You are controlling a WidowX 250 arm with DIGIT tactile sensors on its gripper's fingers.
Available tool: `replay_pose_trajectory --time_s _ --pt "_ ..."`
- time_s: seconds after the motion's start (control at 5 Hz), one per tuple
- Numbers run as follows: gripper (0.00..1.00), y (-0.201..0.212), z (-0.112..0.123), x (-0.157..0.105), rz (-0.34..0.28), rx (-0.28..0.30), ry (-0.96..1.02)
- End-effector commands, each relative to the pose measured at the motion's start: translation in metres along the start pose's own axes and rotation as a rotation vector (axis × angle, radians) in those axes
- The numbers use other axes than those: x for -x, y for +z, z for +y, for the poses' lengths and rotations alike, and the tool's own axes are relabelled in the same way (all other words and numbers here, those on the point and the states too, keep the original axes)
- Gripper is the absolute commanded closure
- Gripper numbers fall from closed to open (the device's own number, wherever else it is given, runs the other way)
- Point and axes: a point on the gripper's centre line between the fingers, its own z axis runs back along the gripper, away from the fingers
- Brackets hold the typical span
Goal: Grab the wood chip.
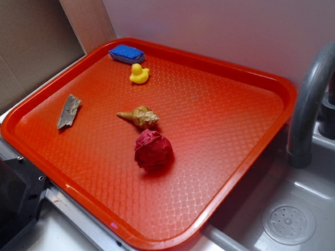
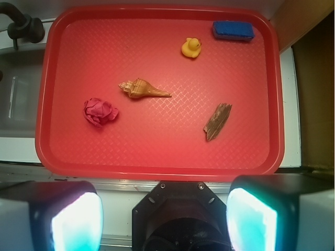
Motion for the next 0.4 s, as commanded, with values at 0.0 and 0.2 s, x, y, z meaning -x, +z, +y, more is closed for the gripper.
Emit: replay_pose_trajectory --time_s 0.0,0.2 --pt "0.0 0.0 0.0 0.0 0.0 0.0 0.0" --pt "0.0 -0.052 0.036 -0.026 0.047 -0.103 0.239"
